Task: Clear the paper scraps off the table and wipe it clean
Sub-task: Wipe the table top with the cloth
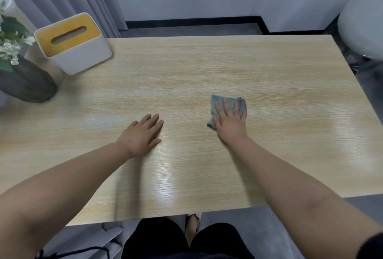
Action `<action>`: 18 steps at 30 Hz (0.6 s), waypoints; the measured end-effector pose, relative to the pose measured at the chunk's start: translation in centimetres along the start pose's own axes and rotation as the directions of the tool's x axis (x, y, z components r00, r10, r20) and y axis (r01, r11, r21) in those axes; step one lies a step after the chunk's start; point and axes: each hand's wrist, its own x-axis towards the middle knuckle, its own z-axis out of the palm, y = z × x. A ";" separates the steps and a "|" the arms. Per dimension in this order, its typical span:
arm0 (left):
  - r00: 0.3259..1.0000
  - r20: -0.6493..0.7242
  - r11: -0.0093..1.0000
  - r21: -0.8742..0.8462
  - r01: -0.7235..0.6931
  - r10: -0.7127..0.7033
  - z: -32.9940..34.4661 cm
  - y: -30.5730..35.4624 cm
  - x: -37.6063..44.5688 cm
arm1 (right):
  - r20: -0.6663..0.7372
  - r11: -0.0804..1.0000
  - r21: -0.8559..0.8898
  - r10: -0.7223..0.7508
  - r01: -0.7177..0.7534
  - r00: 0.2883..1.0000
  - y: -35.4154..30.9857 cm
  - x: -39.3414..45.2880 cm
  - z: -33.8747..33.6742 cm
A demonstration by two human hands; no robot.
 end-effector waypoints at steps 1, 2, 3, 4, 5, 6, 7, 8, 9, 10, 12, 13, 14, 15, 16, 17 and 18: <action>1.000 0.004 1.000 0.000 -0.001 0.001 0.1 0.1 -0.2 | -0.001 0.999 -0.009 -0.033 0.033 0.999 -0.9 -0.6 0.3; 1.000 0.006 1.000 -0.004 -0.003 0.003 0.3 0.1 -0.4 | 0.002 0.997 -0.018 -0.079 0.079 0.997 -1.8 -1.2 0.7; 1.000 0.006 1.000 -0.011 -0.004 0.004 0.4 0.2 -0.5 | 0.006 0.990 -0.030 -0.136 0.136 0.991 -2.7 -1.9 1.0; 1.000 0.004 1.000 -0.021 -0.009 0.009 0.7 0.3 -0.7 | 0.011 0.979 -0.043 -0.198 0.199 0.980 -3.5 -2.5 1.4; 1.000 0.002 0.999 -0.030 -0.015 0.015 0.9 0.2 -0.8 | 0.017 0.965 -0.051 -0.256 0.256 0.967 -4.1 -3.0 1.7; 1.000 0.003 0.999 -0.036 -0.022 0.022 1.2 0.2 -0.8 | 0.026 0.952 -0.054 -0.301 0.302 0.953 -4.4 -3.4 1.9; 1.000 0.006 0.999 -0.036 -0.028 0.028 1.5 0.0 -0.9 | 0.036 0.941 -0.057 -0.333 0.334 0.942 -4.4 -3.4 1.9; 0.999 0.008 0.999 -0.030 -0.034 0.034 1.8 -0.2 -1.1 | 0.045 0.932 -0.064 -0.354 0.356 0.934 -4.0 -3.4 1.8; 0.999 0.008 0.999 -0.023 -0.037 0.037 2.0 -0.3 -1.4 | 0.050 0.927 -0.071 -0.365 0.368 0.930 -3.4 -3.2 1.5; 0.999 0.009 0.999 -0.020 -0.036 0.036 2.1 -0.1 -1.8 | 0.050 0.928 -0.072 -0.363 0.366 0.931 -2.5 -3.0 1.3; 0.999 0.023 0.999 -0.023 -0.036 0.036 2.0 0.4 -2.5 | 0.043 0.952 -0.048 -0.301 0.303 0.953 -0.4 -2.7 0.8; 0.999 0.029 0.999 -0.025 -0.037 0.037 1.9 0.8 -2.8 | 0.039 0.967 -0.030 -0.253 0.254 0.967 0.6 -2.6 0.7; 0.999 0.027 0.999 -0.024 -0.036 0.037 1.9 1.0 -3.1 | 0.035 0.979 -0.016 -0.204 0.205 0.978 1.6 -2.7 0.6; 0.999 0.021 0.999 -0.021 -0.035 0.035 2.0 1.2 -3.2 | 0.034 0.987 -0.005 -0.158 0.159 0.987 2.4 -2.8 0.7; 0.999 0.018 0.999 -0.026 -0.026 0.027 2.2 1.2 -3.3 | 0.033 0.993 0.002 -0.118 0.118 0.992 2.9 -3.0 0.7; 1.000 0.021 0.999 -0.038 -0.016 0.017 2.4 1.2 -3.3 | 0.029 0.996 0.006 -0.085 0.084 0.996 3.1 -3.1 0.7; 1.000 0.020 0.999 -0.051 -0.005 0.007 2.7 1.2 -3.4 | 0.023 0.998 0.009 -0.057 0.057 0.998 2.9 -3.2 0.8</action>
